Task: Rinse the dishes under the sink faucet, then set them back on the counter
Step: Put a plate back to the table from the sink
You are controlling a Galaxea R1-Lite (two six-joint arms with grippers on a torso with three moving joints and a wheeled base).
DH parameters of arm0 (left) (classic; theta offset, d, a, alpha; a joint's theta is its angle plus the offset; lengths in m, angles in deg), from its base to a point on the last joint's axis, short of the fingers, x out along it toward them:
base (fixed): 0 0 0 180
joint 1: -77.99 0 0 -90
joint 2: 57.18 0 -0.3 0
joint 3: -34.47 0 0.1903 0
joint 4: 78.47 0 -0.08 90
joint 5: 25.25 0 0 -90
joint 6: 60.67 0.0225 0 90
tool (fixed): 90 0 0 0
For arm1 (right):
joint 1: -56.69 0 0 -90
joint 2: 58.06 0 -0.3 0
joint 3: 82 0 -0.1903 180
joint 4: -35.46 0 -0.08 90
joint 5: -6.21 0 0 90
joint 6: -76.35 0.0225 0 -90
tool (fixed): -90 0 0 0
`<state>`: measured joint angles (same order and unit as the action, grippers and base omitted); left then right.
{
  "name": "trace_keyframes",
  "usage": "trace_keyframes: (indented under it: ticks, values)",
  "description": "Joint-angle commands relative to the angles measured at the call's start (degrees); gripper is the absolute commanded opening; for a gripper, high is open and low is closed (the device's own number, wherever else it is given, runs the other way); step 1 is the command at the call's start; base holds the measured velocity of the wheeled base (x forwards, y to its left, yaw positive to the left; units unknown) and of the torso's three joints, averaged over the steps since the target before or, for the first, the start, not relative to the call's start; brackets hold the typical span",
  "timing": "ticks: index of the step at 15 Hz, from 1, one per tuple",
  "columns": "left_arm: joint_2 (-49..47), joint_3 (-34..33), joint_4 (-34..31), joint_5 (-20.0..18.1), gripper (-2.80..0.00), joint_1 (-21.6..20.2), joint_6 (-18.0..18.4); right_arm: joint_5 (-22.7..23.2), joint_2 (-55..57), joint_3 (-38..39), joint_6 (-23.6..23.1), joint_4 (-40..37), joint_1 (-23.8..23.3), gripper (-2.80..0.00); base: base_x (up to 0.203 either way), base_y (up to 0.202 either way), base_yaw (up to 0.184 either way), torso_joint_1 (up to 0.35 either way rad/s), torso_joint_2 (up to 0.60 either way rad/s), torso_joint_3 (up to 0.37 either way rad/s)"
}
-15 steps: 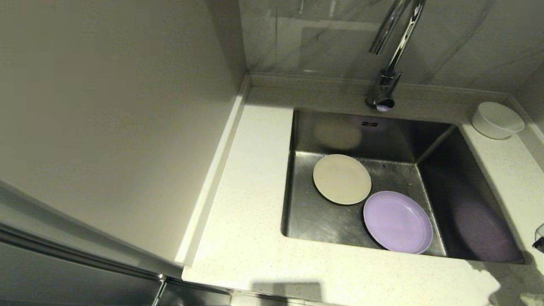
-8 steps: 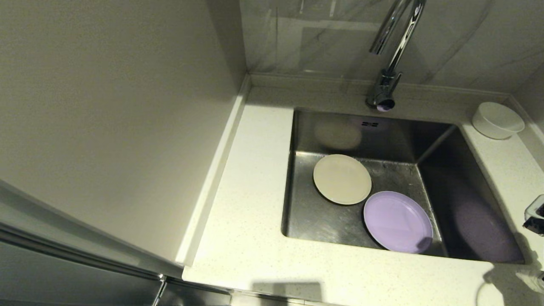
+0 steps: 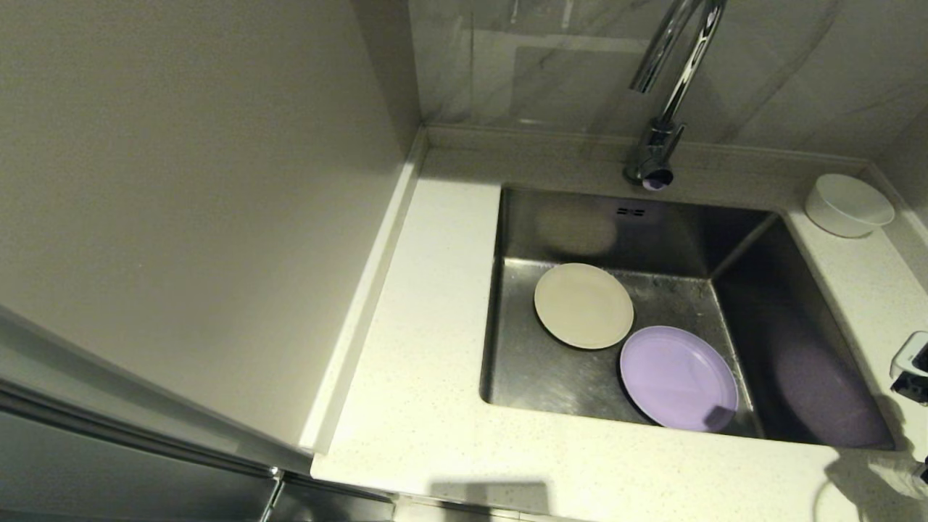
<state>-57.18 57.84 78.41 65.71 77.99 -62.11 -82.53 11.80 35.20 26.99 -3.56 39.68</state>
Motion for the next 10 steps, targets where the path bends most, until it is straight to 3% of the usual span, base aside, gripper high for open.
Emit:
trace_keyframes:
  ticks: [1,10]
  values:
    - [0.2,0.0,0.0,0.0,-2.80,0.0,0.0,0.4,-0.2,0.0,-0.6,-0.1,-0.1,0.00,0.000,0.000,0.000,0.000,0.00,0.000]
    - [0.2,0.0,0.0,0.0,-2.80,0.1,0.0,3.1,-3.1,1.0,-2.5,-0.1,-0.1,0.00,0.000,0.000,0.000,0.000,0.00,0.000]
